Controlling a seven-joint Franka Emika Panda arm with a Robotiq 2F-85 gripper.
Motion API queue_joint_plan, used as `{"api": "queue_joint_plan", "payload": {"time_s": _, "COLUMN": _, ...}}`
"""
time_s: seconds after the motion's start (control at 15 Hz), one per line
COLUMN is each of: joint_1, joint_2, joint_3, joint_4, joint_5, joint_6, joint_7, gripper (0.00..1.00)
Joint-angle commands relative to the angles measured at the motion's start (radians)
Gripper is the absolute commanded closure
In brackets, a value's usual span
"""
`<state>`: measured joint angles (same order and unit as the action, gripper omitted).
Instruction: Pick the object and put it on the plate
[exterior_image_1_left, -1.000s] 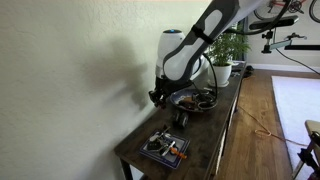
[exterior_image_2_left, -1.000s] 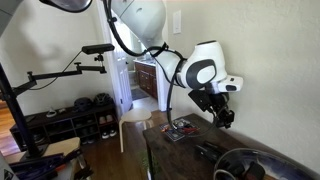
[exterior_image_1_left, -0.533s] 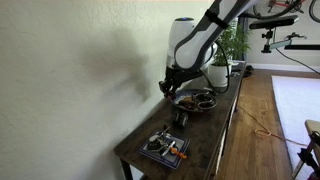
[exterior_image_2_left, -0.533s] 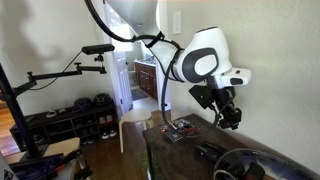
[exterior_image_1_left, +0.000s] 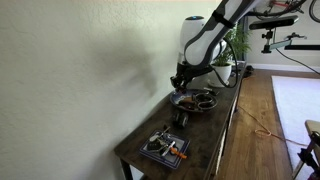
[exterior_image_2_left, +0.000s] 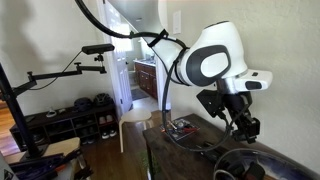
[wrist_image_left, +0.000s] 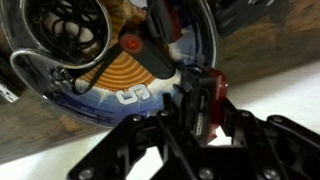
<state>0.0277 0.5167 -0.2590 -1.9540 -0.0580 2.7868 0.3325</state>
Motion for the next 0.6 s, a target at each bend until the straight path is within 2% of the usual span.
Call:
{"api": "queue_joint_plan", "payload": {"time_s": 0.0, "joint_1": -0.004, "joint_2": -0.014, "joint_3": -0.021, "joint_4": -0.040, "joint_5": -0.004, "joint_6": 0.034, "joint_7": 0.021, "gripper": 0.80}}
{"api": "queue_joint_plan", "payload": {"time_s": 0.53, "joint_1": -0.045, "joint_2": 0.069, "joint_3": -0.008, "joint_4": 0.011, "joint_5": 0.035, "joint_6": 0.023, "joint_7": 0.013, "gripper": 0.80}}
